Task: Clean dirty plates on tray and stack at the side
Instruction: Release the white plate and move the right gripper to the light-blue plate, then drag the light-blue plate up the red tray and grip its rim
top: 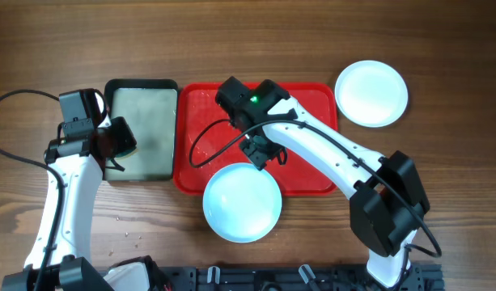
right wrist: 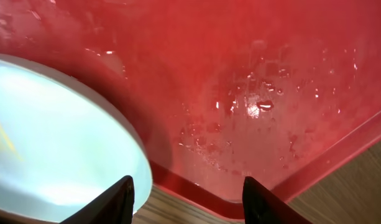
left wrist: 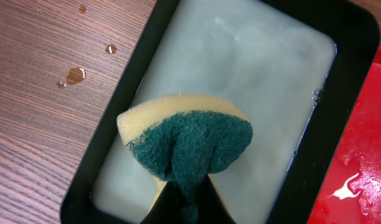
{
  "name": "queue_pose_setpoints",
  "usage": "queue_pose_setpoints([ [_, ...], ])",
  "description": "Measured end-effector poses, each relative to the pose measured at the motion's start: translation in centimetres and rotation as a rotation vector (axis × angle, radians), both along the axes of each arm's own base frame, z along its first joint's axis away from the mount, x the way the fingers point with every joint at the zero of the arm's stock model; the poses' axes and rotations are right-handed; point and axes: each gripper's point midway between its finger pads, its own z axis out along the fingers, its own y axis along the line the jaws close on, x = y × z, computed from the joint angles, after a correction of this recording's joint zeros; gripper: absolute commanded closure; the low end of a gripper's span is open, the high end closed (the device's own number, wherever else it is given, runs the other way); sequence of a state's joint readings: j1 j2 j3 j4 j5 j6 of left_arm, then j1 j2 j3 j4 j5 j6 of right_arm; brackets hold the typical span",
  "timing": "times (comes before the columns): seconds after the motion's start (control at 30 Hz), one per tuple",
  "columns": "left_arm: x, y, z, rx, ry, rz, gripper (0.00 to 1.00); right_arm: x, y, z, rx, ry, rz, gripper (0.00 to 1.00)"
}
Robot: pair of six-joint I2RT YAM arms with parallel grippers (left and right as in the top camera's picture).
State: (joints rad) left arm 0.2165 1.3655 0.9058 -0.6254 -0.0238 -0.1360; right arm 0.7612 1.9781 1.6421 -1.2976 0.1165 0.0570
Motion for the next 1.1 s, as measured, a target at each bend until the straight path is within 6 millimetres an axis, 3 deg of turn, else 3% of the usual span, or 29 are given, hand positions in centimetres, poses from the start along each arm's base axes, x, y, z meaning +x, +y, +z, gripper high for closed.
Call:
queue_pose_setpoints([
  [0.27, 0.0, 0.0, 0.0, 0.000, -0.001, 0.000, 0.96, 0.4, -0.3, -0.5, -0.015, -0.024, -0.013, 0.51],
  [0.47, 0.2, 0.0, 0.1, 0.002, -0.008, 0.000, 0.96, -0.6, -0.8, -3.0, -0.019, 0.006, -0.004, 0.52],
  [0.77, 0.2, 0.0, 0.1, 0.001, -0.008, 0.000, 0.96, -1.8, 1.3, -3.3, 0.095, 0.088, 0.063, 0.55],
  [0.87, 0.2, 0.0, 0.1, 0.001, -0.008, 0.000, 0.96, -2.3, 1.9, -3.3, 0.129, 0.117, 0.081, 0.63],
  [1.1, 0.2, 0.0, 0.1, 0.002, -0.009, 0.000, 0.96, -2.8, 1.9, -4.3, 0.143, 0.130, 0.087, 0.68],
])
